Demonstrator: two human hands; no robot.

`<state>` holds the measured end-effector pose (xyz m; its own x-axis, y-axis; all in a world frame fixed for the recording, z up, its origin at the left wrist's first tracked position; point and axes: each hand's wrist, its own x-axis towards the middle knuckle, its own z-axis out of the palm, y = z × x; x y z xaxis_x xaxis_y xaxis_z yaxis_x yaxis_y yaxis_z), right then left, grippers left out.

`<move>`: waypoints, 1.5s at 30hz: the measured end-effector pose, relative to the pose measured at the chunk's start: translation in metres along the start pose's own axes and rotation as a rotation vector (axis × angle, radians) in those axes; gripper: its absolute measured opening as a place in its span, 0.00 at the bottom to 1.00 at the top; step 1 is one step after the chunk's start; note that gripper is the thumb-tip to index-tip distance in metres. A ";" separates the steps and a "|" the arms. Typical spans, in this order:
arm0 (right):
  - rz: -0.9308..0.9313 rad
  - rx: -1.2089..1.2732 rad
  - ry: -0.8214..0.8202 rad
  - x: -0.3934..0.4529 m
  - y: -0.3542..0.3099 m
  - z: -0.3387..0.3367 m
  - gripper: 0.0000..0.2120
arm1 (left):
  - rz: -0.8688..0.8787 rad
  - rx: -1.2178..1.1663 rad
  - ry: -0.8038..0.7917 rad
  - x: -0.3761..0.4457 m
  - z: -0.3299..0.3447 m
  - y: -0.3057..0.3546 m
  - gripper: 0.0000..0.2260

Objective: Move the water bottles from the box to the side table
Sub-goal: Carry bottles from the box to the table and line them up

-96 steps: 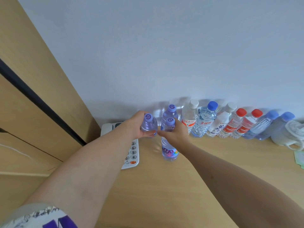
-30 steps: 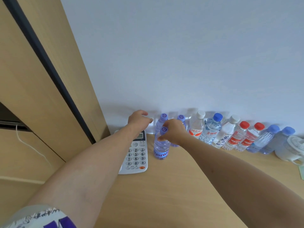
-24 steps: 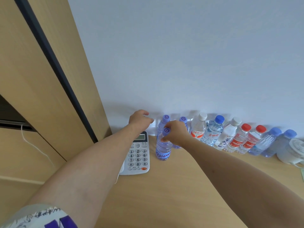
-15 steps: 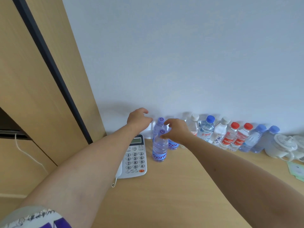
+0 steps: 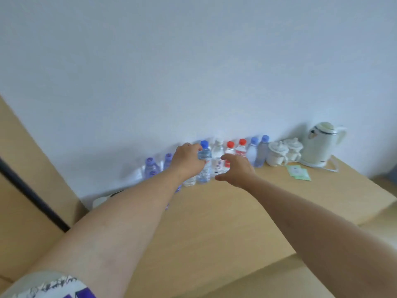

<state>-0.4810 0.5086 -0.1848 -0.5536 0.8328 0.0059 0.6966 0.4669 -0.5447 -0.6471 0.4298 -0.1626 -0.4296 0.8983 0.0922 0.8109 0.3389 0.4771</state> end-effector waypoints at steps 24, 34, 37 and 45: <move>0.883 -0.103 0.377 -0.423 0.476 -0.331 0.42 | 0.867 0.057 -0.502 -0.197 0.329 0.641 0.28; 1.339 -0.090 0.562 -0.608 0.613 -0.398 0.38 | 1.257 0.043 -0.749 -0.340 0.451 0.860 0.28; 1.457 -0.093 0.642 -0.655 0.660 -0.428 0.38 | 1.381 0.028 -0.780 -0.376 0.489 0.931 0.28; 1.753 -0.062 0.812 -0.773 0.781 -0.523 0.40 | 1.625 -0.014 -0.925 -0.484 0.577 1.130 0.29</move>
<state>0.7294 0.3847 -0.1761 0.9706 0.2224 -0.0921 0.1776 -0.9199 -0.3498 0.7067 0.5395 -0.1724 0.9883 0.1487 -0.0344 0.1490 -0.8917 0.4273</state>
